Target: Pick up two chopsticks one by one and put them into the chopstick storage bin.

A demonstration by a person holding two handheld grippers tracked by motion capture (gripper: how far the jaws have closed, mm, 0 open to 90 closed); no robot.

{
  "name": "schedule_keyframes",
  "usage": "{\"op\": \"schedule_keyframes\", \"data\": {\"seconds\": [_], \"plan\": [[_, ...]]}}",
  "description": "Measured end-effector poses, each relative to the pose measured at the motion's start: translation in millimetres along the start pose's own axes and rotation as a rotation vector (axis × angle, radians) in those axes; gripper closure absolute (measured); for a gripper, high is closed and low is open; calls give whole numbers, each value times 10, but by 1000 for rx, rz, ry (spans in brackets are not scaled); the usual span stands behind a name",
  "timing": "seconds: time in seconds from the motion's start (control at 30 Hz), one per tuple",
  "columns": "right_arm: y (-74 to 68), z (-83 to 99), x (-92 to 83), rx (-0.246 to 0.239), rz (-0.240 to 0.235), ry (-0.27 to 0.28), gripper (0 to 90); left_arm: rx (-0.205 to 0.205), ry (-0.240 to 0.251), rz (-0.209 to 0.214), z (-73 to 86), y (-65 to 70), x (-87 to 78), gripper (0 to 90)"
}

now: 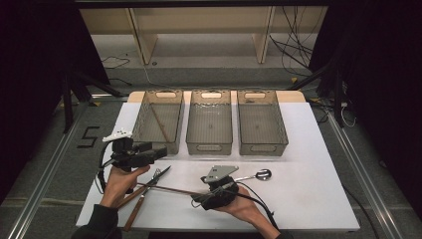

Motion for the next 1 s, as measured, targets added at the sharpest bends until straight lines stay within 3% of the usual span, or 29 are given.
{"op": "schedule_keyframes", "data": {"seconds": [0.5, 0.9, 1.0], "plan": [[-60, -8, 290, -39, -33, -73, 441, -26, 45, 3, 118, -6, -142, 179], [-91, 14, 439, -95, -42, -109, 627, -34, 45, 4, 189, -13, -192, 179], [-62, 28, 457, -100, -22, -121, 661, -36, 49, 5, 192, -8, -196, 179]]}}
Point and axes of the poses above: each handheld gripper's, and its own axes: x roughly forward along the jaws, z roughly out of its underside, y roughly to its right, the point moved 9 cm from there along x, roughly forward along the jaws, and after that the axes turned 7 degrees about y, right-handed, at the moved point
